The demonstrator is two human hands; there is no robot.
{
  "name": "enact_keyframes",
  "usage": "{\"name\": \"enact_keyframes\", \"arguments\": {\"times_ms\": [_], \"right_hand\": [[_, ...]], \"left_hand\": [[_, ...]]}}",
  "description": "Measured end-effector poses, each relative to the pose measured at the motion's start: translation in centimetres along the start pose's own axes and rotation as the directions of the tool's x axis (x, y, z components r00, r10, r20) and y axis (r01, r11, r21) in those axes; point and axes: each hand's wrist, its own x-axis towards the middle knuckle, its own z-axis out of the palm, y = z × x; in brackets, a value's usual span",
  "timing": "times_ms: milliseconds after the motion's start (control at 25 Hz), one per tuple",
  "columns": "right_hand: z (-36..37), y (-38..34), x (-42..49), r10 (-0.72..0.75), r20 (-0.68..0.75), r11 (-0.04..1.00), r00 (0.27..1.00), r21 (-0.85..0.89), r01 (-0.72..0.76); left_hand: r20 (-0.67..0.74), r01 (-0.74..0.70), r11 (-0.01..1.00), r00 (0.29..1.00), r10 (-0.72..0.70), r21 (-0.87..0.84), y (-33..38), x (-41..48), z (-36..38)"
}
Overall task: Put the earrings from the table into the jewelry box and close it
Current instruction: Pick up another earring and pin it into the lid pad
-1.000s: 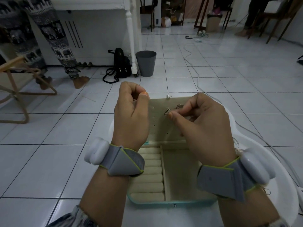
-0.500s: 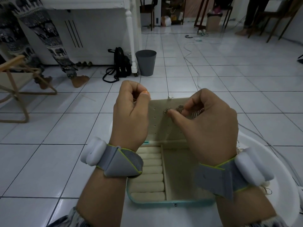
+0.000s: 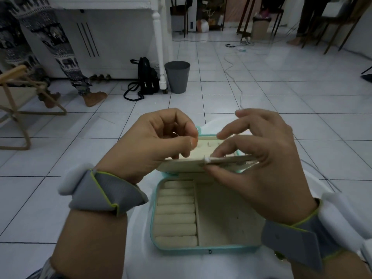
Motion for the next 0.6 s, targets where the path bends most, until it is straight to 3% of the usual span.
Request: {"name": "enact_keyframes", "arguments": {"times_ms": [280, 600], "right_hand": [[-0.38, -0.06, -0.96, -0.070, 0.000, 0.997, 0.998, 0.036, 0.070], [-0.39, 0.13, -0.97, -0.060, 0.011, 0.998, 0.998, 0.038, 0.059]], "left_hand": [[0.176, 0.073, 0.997, 0.982, -0.075, 0.017, 0.05, 0.12, 0.11], [0.204, 0.096, 0.994, 0.973, -0.107, 0.061, 0.27, -0.04, 0.16]]}}
